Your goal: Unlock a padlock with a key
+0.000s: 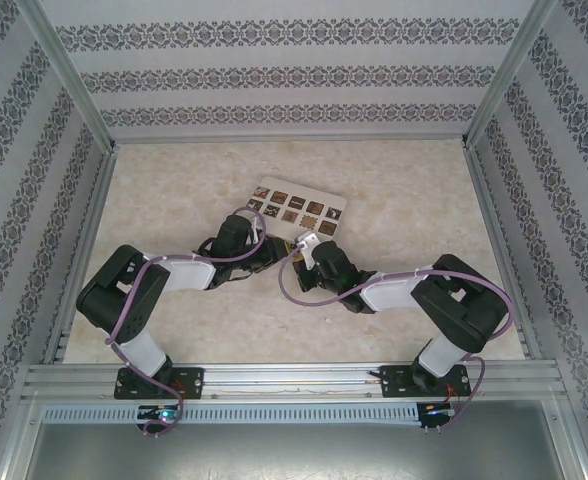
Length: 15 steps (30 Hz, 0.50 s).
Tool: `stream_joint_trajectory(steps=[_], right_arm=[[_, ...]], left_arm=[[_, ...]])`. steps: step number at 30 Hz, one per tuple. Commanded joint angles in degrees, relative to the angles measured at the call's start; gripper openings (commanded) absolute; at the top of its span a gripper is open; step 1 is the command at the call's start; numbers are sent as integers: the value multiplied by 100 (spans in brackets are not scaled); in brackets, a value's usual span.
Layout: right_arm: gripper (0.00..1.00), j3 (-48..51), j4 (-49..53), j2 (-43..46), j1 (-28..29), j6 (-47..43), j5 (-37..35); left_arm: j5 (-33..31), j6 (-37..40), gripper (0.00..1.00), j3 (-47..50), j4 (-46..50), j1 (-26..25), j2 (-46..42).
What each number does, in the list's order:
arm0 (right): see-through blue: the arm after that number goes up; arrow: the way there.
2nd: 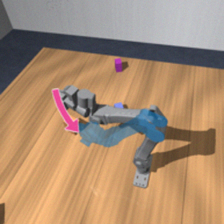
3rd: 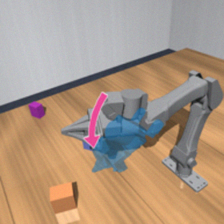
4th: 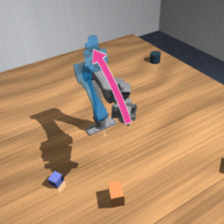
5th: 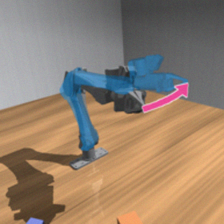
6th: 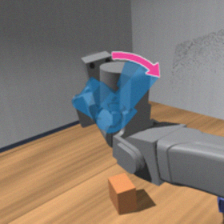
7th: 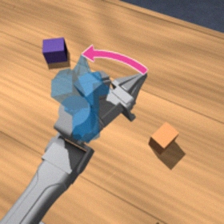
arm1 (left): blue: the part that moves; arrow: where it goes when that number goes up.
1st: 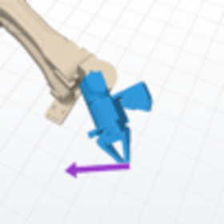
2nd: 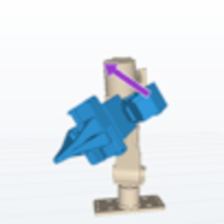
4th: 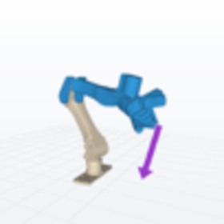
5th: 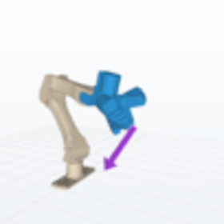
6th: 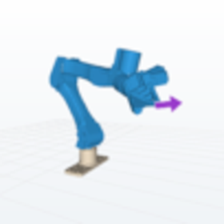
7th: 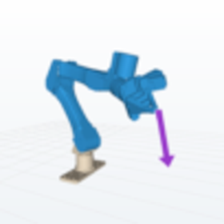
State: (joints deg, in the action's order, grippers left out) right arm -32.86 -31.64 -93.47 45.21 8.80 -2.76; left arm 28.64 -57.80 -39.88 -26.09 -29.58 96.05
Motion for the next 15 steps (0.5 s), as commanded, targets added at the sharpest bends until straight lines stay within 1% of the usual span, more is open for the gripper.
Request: stream_joint_trajectory(steps=[1, 9, 15], right_arm=[[0, -23, -720, -117, -39, -12, 20], [0, 197, -1715, -333, -72, -185, 41], [0, 138, -2139, -494, -152, -168, 300]], left_arm=[[396, -245, 22, -203, -212, -118, -173], [471, -372, 22, -235, -65, -151, -354], [562, -442, 22, -240, -53, -164, -385]])
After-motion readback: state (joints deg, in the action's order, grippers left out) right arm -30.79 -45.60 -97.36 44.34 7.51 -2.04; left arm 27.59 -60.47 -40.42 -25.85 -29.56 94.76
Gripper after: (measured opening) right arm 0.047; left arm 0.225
